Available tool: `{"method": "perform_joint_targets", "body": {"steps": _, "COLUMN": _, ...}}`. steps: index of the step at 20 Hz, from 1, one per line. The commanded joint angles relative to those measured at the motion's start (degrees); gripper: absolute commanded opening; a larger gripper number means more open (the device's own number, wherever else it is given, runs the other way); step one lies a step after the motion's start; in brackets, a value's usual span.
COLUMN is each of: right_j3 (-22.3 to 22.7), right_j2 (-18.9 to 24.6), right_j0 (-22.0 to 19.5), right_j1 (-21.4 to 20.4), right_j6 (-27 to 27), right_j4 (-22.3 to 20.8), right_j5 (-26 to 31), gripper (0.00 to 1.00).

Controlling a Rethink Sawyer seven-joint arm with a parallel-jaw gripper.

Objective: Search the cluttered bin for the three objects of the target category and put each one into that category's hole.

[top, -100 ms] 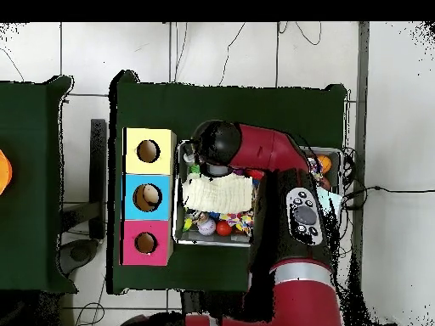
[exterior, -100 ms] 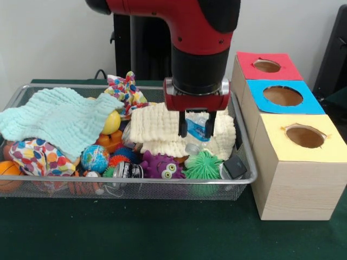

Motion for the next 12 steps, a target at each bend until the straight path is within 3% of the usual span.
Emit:
{"method": "perform_joint_targets", "body": {"steps": 1, "right_j3": 8.6, "right_j2": 0.0, "right_j0": -0.4, "right_j1": -7.0, "right_j6": 6.7, "right_j4": 1.7, "right_j5": 7.8, "gripper": 0.0}}
{"method": "perform_joint_targets", "body": {"steps": 12, "right_j3": 18.5, "right_j2": -3.7, "right_j0": 3.7, "right_j1": -18.2, "right_j6": 11.8, "right_j4": 3.3, "right_j5": 6.4, "gripper": 0.0}}
